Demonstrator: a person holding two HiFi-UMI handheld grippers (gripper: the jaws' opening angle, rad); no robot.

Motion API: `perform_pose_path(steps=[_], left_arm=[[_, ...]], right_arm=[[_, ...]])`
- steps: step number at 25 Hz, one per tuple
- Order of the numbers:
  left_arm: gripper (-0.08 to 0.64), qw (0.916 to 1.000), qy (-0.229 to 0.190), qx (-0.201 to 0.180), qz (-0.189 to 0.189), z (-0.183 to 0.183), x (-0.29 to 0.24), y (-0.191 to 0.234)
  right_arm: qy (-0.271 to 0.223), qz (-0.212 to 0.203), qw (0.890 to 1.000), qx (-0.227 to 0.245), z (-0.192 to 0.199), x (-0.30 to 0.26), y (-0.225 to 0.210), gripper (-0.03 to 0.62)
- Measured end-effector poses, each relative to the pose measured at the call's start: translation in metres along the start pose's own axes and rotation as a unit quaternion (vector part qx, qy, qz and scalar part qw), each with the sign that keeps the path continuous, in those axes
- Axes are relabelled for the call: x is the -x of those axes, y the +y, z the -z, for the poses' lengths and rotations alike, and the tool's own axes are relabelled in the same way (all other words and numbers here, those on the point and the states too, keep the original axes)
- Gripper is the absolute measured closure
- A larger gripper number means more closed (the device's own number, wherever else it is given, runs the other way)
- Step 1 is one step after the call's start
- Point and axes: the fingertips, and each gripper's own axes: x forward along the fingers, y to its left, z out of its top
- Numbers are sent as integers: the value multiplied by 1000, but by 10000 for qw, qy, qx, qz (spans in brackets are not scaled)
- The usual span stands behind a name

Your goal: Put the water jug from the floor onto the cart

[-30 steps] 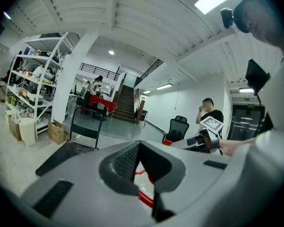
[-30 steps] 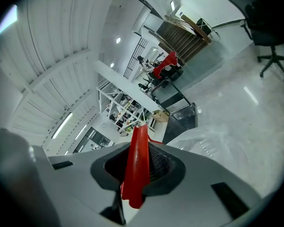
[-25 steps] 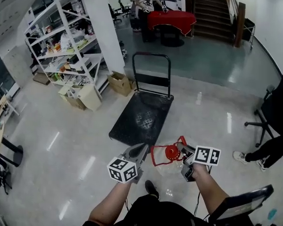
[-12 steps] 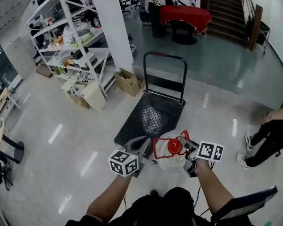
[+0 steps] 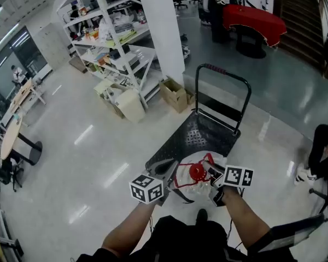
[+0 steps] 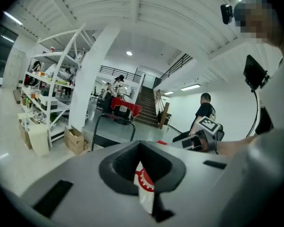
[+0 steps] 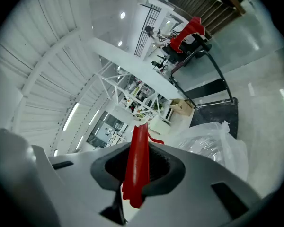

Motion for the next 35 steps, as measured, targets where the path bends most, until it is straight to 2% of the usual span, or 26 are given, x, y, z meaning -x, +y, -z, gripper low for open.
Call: perform_pose_path(steps=[3,5,10,18,24,27,33,35], left_arm=[[569,9988,-141,231,-407,-10,-14,37],[569,9978,-87,287,-596,-7,-18,59],[569,9961,120,289,-820,-2,-33,118],[569,9955,355,517,-712,7,-47,210],[569,9930,736,694,-614,34,-59,278],[569,9911,845,862,-556,46,-57,303],[569,9890,997,955,-532,67,-56,345],[569,9885,1063,945,-508,75,-57,351]], right_arm=[[273,-115,9995,121,-17,-44,-5,529],[430,-186,9988,148,-20,-73,-10,529],[663,-95,9975,233,-36,-137,-25,529],[677,13,9977,18,-43,-236,-48,529],[809,283,9962,-118,-22,-314,-92,531],[794,250,9962,-255,-8,-348,-107,531],[865,496,9941,-416,12,-398,-140,531],[795,459,9949,-423,13,-405,-147,532]])
